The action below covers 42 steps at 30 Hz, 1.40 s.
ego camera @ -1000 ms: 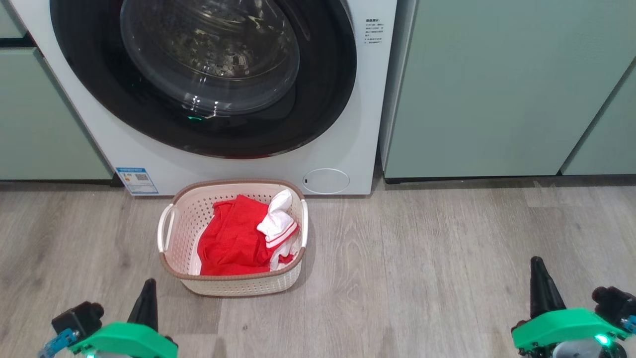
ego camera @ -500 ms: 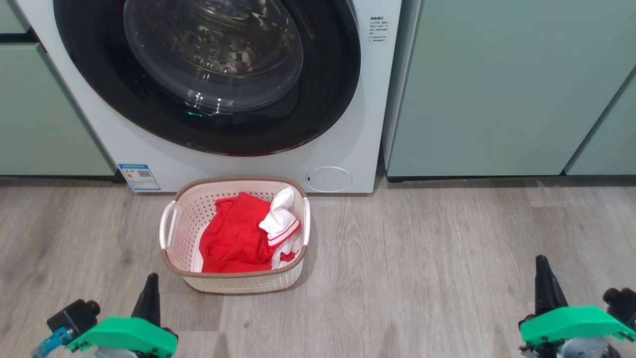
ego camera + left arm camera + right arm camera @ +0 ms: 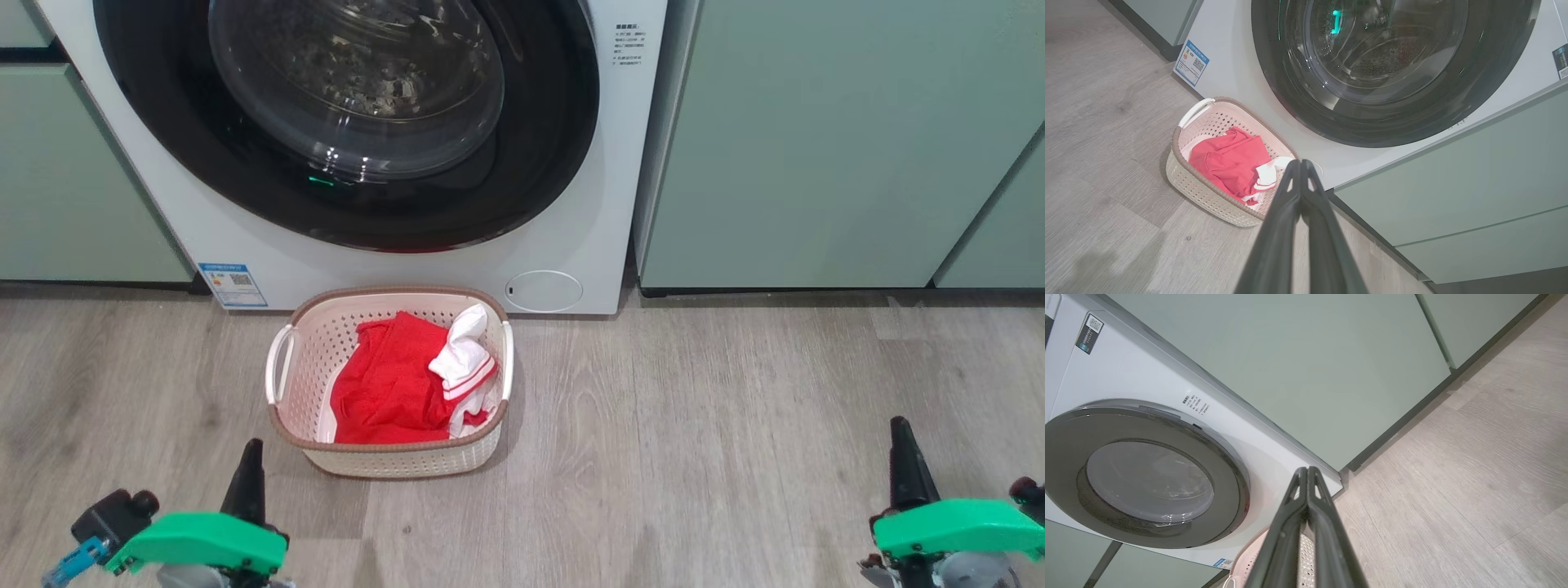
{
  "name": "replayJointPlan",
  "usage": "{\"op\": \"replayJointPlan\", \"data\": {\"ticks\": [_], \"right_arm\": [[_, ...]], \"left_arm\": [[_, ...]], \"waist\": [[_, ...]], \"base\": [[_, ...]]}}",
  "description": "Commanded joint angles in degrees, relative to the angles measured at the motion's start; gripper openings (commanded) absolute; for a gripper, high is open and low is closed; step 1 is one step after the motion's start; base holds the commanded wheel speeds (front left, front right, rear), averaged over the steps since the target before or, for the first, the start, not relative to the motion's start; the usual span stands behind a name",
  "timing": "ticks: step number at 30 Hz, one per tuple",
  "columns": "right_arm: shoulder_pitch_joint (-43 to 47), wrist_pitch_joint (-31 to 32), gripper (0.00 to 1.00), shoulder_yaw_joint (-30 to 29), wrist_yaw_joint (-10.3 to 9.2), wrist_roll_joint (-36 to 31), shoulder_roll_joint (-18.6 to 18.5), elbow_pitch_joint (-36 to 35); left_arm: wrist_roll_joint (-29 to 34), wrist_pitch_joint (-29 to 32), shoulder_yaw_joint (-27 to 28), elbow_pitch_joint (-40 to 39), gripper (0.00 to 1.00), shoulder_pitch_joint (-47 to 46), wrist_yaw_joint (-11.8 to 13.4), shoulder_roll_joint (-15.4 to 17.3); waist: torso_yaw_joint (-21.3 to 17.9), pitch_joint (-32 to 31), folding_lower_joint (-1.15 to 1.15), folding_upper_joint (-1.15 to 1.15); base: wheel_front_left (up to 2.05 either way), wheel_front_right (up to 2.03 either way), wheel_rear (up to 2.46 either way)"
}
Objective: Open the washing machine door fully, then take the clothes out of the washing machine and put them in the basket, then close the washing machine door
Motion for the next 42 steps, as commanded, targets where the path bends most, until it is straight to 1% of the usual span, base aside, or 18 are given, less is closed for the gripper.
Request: {"op": "replayJointPlan", "data": {"ticks": [1, 42], "right_arm": [[-2.9, 0.4, 0.0, 0.3, -0.03, 1.6, -0.3, -2.2], [-3.5, 7.1, 0.0, -1.6, -0.04, 26.9, -0.3, -5.4]], "left_arm": [[-1.3, 0.5, 1.6, -2.2, 0.0, -3.4, 0.0, 0.3], [-23.4, 7.2, 3.5, -7.9, 0.0, -4.2, 0.0, -2.0]], "waist": [[0.0, 0.0, 0.0, 0.0], [1.5, 1.1, 0.0, 0.0]], "base": [[0.0, 0.0, 0.0], [0.0, 0.0, 0.0]]}}
